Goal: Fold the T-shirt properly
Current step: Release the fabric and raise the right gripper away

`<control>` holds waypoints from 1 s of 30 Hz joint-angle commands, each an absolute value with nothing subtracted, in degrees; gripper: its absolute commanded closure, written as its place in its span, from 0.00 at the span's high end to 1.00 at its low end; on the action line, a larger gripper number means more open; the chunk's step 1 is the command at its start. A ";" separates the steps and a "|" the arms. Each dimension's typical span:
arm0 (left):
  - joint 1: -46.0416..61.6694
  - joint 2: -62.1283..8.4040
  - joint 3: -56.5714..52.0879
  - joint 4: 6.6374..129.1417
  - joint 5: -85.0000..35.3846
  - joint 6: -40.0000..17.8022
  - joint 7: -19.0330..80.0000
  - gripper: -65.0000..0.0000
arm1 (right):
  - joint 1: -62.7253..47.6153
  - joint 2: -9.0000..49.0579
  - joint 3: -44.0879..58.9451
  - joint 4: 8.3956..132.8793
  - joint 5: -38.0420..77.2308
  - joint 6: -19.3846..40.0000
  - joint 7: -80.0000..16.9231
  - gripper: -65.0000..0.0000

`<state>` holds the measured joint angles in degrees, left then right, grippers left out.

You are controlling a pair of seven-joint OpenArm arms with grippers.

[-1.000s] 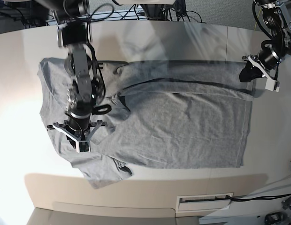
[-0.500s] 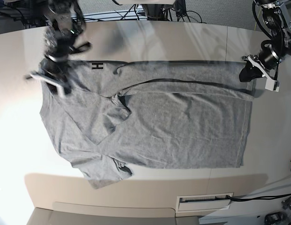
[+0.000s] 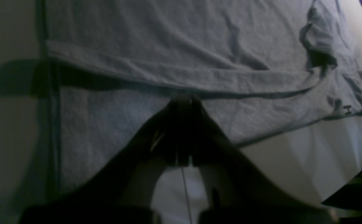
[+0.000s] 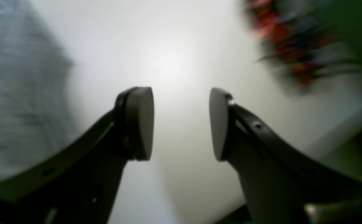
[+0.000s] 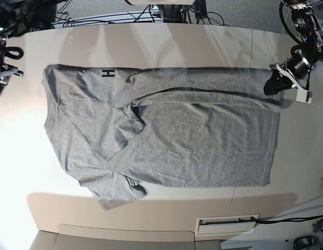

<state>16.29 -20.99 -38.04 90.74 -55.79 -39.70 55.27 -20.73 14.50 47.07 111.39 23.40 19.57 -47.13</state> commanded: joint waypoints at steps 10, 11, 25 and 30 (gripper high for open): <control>16.05 -22.09 -38.41 91.61 -57.23 -40.00 55.31 0.00 | -11.00 17.19 55.40 73.10 59.96 38.09 -58.96 0.49; 16.05 -22.09 -38.41 91.61 -57.25 -40.00 55.33 0.00 | -10.98 17.12 55.40 71.22 63.00 39.33 -59.99 0.49; 16.05 -22.09 -38.41 91.61 -57.25 -40.00 55.31 0.00 | -11.09 14.76 51.27 69.65 62.61 38.44 -59.37 0.49; 16.05 -22.09 -38.41 91.61 -57.25 -40.00 55.31 0.00 | -11.09 14.74 48.88 69.65 59.96 36.32 -58.39 0.49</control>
